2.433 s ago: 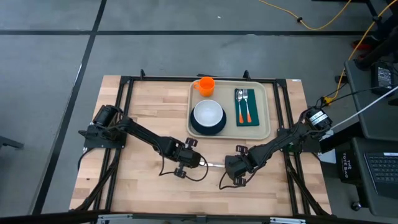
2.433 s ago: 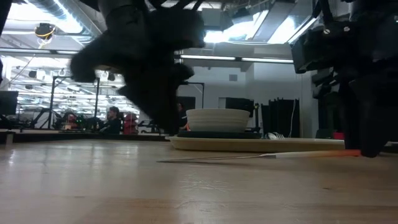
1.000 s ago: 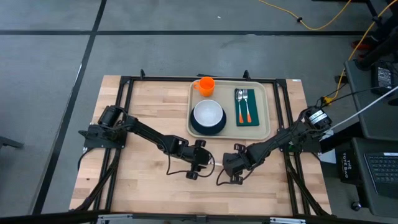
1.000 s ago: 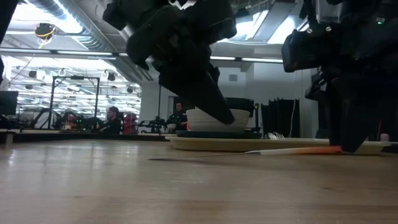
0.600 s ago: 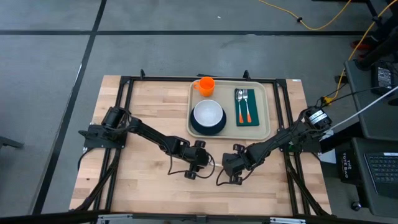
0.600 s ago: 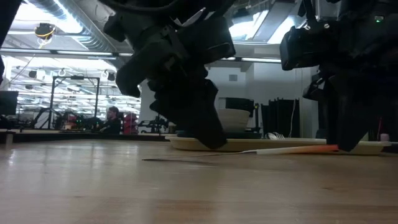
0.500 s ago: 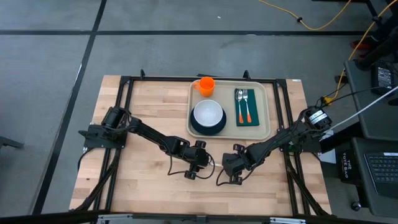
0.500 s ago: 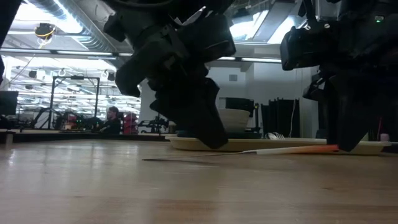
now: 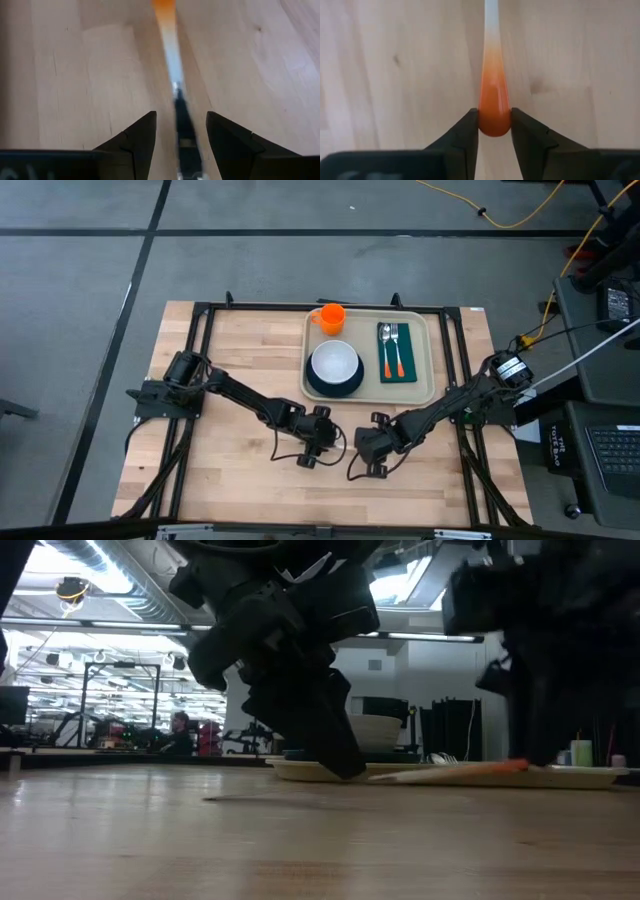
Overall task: Set up tray
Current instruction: Put the orange knife to the right of the orange fork on the serving tray
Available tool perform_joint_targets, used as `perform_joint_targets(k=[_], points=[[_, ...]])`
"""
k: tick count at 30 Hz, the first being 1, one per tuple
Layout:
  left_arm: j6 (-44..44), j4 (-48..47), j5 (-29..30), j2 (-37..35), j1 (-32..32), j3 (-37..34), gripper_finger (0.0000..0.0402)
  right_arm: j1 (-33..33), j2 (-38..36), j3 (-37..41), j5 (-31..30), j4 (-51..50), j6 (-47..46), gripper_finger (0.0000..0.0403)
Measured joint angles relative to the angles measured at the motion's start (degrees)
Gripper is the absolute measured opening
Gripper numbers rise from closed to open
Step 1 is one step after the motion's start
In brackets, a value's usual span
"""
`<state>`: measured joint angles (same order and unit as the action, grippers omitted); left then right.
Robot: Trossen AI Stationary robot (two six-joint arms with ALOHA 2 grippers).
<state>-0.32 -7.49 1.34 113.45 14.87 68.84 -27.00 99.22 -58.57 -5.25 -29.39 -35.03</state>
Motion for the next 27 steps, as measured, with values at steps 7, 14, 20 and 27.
perform_joint_targets(k=[7,14,20,27], points=[[-0.6,0.0,0.0,0.0,0.1,0.0,0.0166,0.4,0.0,-2.9,-1.4,0.0,2.5,0.0106],[-0.8,-0.1,-3.0,0.0,0.2,0.0,0.0164,0.7,0.0,-2.9,-1.3,-0.3,2.5,0.0106],[-2.0,-1.0,-2.9,0.0,0.2,0.0,0.0154,0.7,0.0,-2.9,-1.3,-0.2,2.4,0.0106],[-1.2,-1.4,-2.5,2.1,0.0,0.0,0.0125,0.7,0.0,-2.9,-1.3,-0.1,2.5,0.0106]])
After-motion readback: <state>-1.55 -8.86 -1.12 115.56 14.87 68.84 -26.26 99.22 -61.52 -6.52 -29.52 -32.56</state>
